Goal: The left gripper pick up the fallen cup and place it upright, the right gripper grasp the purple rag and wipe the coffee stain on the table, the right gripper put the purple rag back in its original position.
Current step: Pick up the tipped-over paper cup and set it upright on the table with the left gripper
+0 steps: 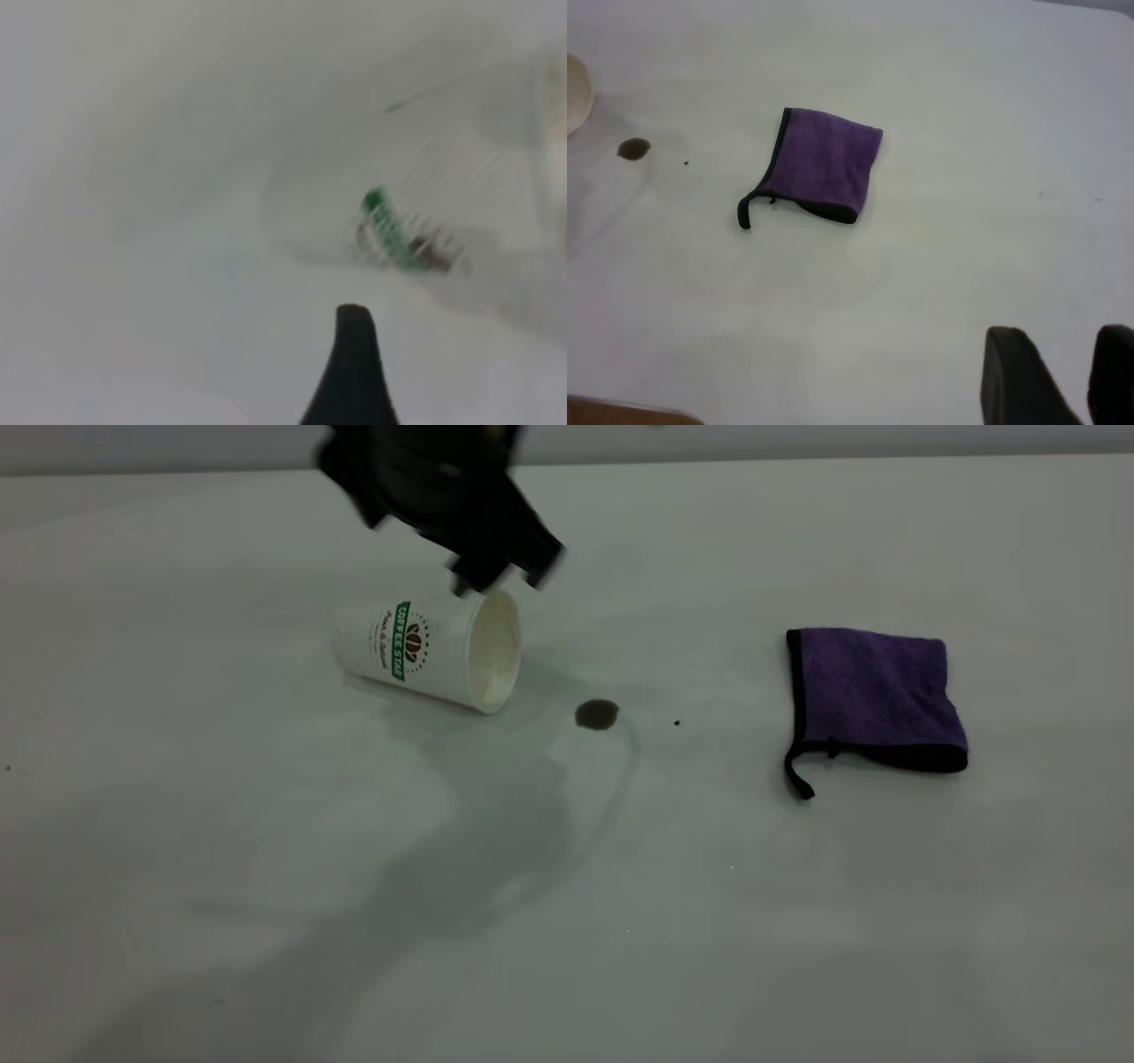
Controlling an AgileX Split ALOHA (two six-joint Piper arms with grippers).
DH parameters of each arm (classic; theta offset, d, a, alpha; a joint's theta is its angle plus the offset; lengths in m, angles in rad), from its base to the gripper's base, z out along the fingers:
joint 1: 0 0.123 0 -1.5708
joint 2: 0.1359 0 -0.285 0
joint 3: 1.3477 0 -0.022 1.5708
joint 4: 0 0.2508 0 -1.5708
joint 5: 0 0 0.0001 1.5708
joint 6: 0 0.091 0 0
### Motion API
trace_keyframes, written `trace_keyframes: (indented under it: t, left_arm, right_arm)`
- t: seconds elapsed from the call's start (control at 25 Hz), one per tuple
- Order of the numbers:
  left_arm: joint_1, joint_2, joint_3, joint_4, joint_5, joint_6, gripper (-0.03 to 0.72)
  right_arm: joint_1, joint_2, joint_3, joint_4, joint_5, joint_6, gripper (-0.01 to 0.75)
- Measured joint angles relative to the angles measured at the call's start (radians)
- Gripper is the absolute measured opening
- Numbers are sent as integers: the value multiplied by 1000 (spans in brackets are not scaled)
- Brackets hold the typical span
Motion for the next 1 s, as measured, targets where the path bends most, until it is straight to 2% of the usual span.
trace_keyframes:
  t: [0.4, 0.76, 0.92, 1.0]
  left_arm:
    - [-33, 251, -258, 58, 139, 49, 668]
    - [-34, 361, -311, 162, 187, 72, 629]
    - [-27, 399, -315, 222, 195, 72, 514]
    - [-26, 406, -316, 255, 217, 72, 393]
  right_arm:
    - [0, 0, 0, 0, 0, 0, 238]
    - [0, 0, 0, 0, 0, 0, 238]
    - [0, 0, 0, 0, 0, 0, 238]
    - [0, 0, 0, 0, 0, 0, 238]
